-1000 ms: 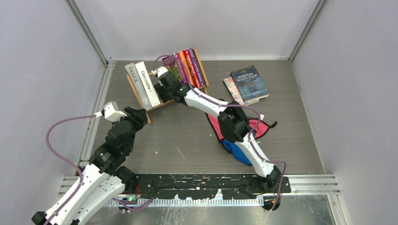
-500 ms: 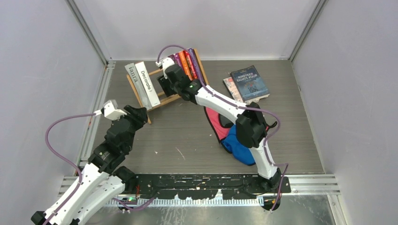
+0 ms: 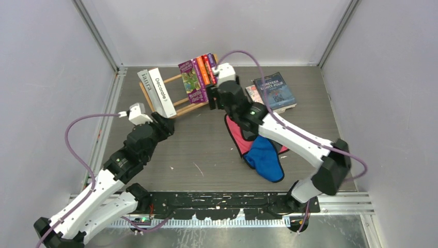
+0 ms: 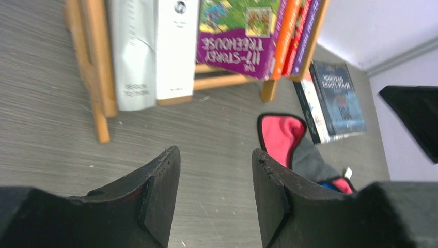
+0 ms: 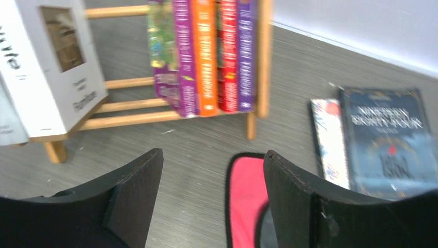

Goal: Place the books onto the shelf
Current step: Move the shelf to the center of the board, then pick up the book from the center of the board.

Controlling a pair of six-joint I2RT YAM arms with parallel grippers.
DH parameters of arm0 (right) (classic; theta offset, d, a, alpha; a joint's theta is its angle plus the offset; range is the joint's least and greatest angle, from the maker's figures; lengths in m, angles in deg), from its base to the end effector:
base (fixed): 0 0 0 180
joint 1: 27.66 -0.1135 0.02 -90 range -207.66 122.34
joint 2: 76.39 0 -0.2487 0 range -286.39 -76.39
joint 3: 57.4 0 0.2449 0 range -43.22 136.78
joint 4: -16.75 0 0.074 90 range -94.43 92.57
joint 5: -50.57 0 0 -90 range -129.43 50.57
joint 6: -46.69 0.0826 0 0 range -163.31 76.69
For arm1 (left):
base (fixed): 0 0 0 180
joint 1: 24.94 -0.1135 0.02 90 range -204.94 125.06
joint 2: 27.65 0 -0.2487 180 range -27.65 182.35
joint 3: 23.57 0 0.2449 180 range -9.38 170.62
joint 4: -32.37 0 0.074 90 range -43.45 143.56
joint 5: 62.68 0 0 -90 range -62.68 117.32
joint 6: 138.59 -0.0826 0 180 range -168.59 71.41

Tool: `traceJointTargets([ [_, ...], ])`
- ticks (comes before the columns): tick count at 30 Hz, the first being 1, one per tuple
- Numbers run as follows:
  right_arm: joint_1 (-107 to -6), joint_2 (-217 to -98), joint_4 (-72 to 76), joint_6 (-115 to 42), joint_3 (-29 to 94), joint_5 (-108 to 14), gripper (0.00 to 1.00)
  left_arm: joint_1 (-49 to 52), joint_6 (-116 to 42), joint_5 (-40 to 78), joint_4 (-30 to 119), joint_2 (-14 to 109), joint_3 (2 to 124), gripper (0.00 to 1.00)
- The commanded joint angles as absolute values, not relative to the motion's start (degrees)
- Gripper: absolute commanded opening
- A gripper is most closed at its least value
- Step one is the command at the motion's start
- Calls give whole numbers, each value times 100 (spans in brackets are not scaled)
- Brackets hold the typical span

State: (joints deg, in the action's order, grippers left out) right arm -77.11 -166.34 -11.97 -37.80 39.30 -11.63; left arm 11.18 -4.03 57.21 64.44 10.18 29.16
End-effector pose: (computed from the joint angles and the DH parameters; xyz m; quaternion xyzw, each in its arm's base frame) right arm 0.2889 0.2784 0.3360 -0.1764 0.7965 0.0739 0.5736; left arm 0.1853 -0.0843 0.2860 -0.2099 0.7641 -0.2131 0.5715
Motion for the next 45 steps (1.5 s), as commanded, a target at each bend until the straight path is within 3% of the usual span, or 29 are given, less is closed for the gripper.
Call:
traceJointTargets([
  [1, -7283, -15535, -807, -2787, 2947, -136, 77, 1611, -674, 5713, 6076, 1261, 3294, 54],
  [12, -4595, -13861, 113, -272, 175, -1178, 82, 2347, -948, 5662, 5362, 1870, 3322, 55],
  [22, -2520, -14532, 2250, 1310, -1203, -3180, 87, 2647, -1194, 5247, 4697, 2357, 3407, 58],
  [45, -1825, -17662, 4532, 2032, -356, -3852, 92, 2656, -1453, 5159, 3612, 2673, 2876, 63],
])
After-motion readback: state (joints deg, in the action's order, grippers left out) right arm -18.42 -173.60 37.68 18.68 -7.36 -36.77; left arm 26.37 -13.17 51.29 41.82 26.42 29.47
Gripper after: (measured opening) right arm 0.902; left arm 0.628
